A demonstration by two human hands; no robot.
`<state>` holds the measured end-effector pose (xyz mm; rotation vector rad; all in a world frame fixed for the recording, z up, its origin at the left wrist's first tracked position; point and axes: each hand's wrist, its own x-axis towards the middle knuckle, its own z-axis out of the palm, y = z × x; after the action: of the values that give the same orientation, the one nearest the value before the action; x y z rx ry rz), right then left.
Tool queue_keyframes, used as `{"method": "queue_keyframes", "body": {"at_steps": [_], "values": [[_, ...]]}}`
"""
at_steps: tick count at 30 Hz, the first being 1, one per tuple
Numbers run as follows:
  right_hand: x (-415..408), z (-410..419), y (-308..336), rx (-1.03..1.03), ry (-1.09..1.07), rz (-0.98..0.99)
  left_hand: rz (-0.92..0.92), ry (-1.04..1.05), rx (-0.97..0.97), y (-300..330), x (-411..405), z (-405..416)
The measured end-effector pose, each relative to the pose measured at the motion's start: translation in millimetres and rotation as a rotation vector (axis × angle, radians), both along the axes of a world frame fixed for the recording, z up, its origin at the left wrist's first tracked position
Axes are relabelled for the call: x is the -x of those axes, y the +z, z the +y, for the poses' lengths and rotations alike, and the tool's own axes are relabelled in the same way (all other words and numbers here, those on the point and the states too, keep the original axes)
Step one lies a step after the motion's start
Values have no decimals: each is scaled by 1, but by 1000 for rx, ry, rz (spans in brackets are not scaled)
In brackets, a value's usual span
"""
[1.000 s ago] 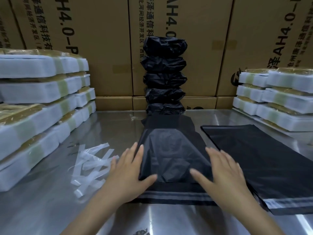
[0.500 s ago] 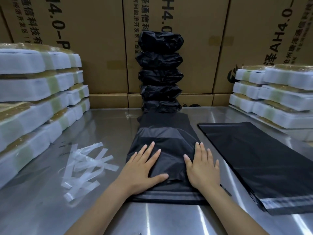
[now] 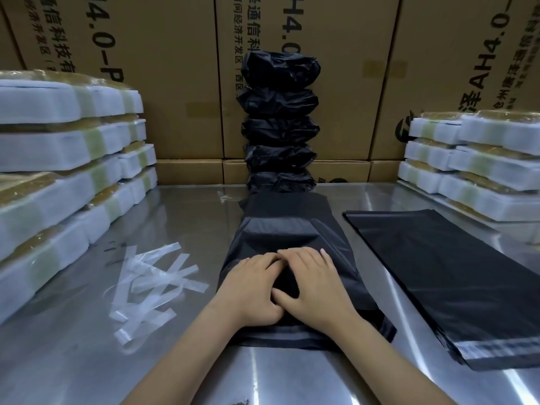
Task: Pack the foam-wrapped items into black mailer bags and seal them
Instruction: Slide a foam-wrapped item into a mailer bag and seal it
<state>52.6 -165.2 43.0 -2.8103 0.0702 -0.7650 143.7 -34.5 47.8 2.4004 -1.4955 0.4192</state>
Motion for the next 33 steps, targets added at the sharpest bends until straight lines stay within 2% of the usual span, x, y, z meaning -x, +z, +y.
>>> {"method": "queue_keyframes", "body": {"at_steps": [4,8,10,19,24,29,33], "values": [[5,-18,-3,-6,-70,89,49,25,-34,-5,-11,8],[11,-29,-5,-11,-114,161,370,13,-96,-2,-21,23],[14,-36,-3,-47,-135,163,419,41,-102,-3,-25,29],[21,-41,2,-92,-113,199,290,175,32,-5,-34,25],[13,-16,0,51,-64,152,304,178,113,-6,-35,24],[2,-20,1,31,-184,198,317,207,217,-2,-34,22],[1,-25,1,24,-272,120,294,241,236,-1,-31,22]]}}
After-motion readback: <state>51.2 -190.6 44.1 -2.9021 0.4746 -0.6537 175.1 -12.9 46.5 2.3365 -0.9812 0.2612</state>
